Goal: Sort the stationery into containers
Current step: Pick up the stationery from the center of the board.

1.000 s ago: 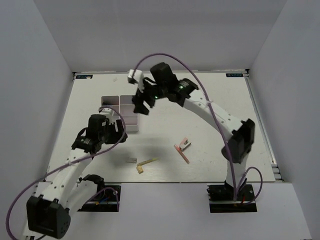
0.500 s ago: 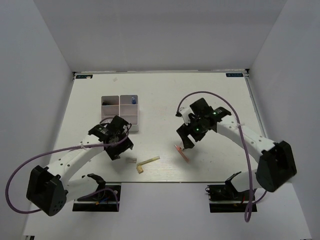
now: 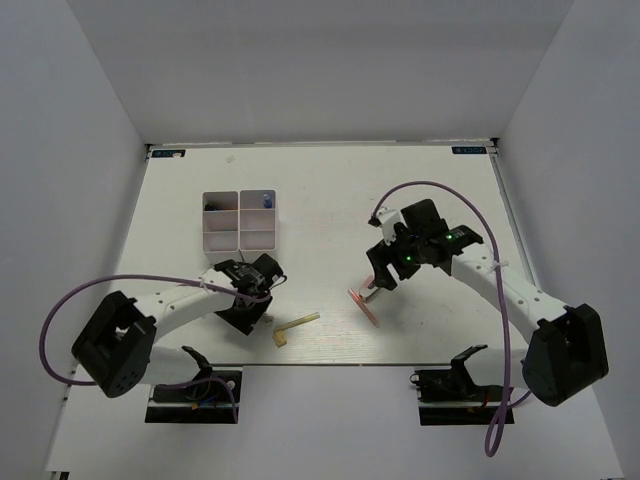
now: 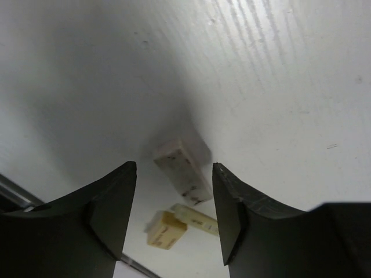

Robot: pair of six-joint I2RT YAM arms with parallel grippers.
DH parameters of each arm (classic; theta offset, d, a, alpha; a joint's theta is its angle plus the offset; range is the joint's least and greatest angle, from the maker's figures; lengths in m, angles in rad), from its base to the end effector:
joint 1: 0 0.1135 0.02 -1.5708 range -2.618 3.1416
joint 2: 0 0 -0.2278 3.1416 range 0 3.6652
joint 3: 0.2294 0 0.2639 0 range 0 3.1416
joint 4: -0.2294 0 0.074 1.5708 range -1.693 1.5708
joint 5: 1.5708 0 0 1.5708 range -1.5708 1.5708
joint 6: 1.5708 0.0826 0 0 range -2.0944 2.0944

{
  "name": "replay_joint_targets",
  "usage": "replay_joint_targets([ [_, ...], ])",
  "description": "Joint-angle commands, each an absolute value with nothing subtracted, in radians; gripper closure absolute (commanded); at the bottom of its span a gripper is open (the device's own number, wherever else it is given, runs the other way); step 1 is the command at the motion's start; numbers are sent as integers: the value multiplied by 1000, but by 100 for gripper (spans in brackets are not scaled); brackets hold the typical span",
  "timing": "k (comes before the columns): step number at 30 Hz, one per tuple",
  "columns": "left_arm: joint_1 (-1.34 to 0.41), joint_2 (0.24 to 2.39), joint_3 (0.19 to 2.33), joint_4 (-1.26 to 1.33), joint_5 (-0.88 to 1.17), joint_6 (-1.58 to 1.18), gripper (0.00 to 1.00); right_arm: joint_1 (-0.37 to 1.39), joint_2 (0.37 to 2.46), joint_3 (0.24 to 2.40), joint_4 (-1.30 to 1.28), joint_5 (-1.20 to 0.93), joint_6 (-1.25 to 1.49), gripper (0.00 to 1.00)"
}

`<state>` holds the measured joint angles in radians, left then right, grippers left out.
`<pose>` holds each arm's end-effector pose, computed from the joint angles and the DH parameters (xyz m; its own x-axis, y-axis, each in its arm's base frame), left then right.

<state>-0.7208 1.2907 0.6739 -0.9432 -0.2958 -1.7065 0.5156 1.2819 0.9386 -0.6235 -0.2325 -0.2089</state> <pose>0.1684 -0.1159 0.0797 -0.5216 -0.8034 -0.2873 -0.8294 0.5564 -0.0501 0.2559 0.1669 0.1748 -0.5774 -0.5592 -0.5949 -0.7292 0.6809 0.0677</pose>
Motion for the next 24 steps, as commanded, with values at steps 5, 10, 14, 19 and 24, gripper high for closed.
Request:
replay_joint_targets([
  [5, -742, 1367, 722, -897, -347, -1821, 32, 495, 1223, 913, -586, -284, -201, 18],
  [10, -752, 1416, 695, -879, -325, -1850, 60, 488, 1210, 910, -581, -295, -198, 18],
  [14, -750, 1417, 695, -873, -322, -1806, 74, 480, 1192, 905, -574, -296, -193, 18],
  [19, -727, 1356, 842, -882, -383, -1533, 94, 477, 1183, 899, -569, -304, -196, 18],
  [24, -637, 1348, 1049, -995, -460, -1398, 100, 474, 1181, 897, -569, -298, -198, 20],
])
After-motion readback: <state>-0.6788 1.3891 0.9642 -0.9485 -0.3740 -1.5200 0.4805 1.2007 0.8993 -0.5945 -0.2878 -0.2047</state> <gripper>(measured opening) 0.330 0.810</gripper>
